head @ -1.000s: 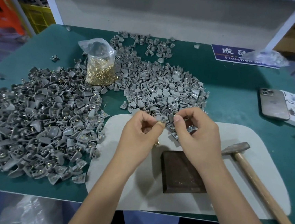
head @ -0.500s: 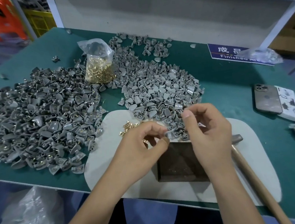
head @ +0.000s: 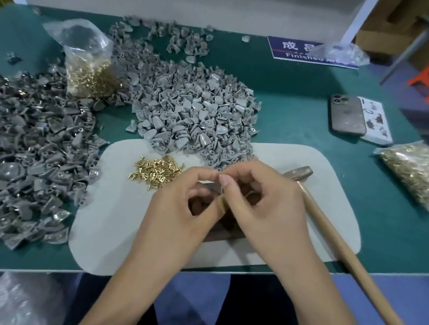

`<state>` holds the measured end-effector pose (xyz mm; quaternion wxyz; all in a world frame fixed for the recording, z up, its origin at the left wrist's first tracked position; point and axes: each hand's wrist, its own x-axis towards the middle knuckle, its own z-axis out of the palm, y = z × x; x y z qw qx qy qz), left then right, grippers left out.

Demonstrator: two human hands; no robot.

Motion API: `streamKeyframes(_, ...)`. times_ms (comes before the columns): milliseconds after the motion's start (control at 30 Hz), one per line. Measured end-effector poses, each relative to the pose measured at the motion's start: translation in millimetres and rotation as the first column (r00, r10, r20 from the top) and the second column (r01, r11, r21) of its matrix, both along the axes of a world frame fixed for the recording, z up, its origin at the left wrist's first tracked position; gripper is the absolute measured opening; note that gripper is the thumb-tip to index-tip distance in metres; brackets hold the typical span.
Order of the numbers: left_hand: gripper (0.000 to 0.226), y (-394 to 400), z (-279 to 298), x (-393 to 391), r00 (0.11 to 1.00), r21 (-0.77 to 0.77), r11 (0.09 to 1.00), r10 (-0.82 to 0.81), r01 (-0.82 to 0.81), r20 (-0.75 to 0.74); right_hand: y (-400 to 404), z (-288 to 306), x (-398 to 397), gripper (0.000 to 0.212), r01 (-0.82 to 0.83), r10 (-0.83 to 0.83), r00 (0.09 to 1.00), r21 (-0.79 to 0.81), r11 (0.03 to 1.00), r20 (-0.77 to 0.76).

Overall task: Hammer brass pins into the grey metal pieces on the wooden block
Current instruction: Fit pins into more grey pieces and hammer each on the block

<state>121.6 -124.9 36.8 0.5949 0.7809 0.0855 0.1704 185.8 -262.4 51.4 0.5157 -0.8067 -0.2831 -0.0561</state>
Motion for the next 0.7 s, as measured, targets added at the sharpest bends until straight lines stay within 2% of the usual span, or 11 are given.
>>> streamKeyframes(100, 0.028, -1.0, 2.8, -1.0, 0.999, 0.145, 0.988, 0.040, -0.043, 0.027, -3.4, 1.4, 0.8, 0.008, -0.007, 0.010, 0.998, 0.048, 0.999, -0.060)
streamKeyframes(167, 0.026, 0.1, 3.8, -2.0, 0.999, 0.136, 0.990, 0.036, -0.038, 0.019, -8.3, 1.7, 1.9, 0.008, -0.024, 0.033, 0.992, 0.078, 0.997, -0.118)
streamKeyframes(267, 0.019, 1.7, 2.9, -4.3, 1.000, 0.111, 0.994, 0.009, -0.005, -0.030, -17.7, 1.2, 4.1, 0.007, -0.021, 0.023, 0.998, 0.038, 0.999, -0.066)
streamKeyframes(333, 0.014, 3.6, 1.8, -5.8, 0.998, 0.217, 0.976, 0.039, -0.026, -0.056, -24.7, 1.8, 6.2, 0.008, 0.001, 0.000, 0.999, 0.016, 1.000, -0.035)
streamKeyframes(433, 0.015, 7.3, 2.2, -6.9, 0.997, 0.444, 0.895, 0.064, -0.040, -0.039, -34.2, 3.7, 9.4, 0.013, -0.002, 0.001, 1.000, -0.065, 0.998, -0.010)
streamKeyframes(567, 0.025, 14.1, 3.3, -6.7, 0.999, 0.512, 0.859, 0.016, 0.003, -0.032, -37.2, 5.5, 10.0, 0.014, -0.045, 0.040, 0.999, -0.192, 0.980, -0.028)
streamKeyframes(700, 0.015, 19.3, 3.6, -4.6, 1.000, 0.518, 0.855, 0.001, 0.007, -0.015, -30.5, 7.2, 8.8, 0.009, -0.071, 0.052, 0.996, -0.297, 0.952, -0.070)
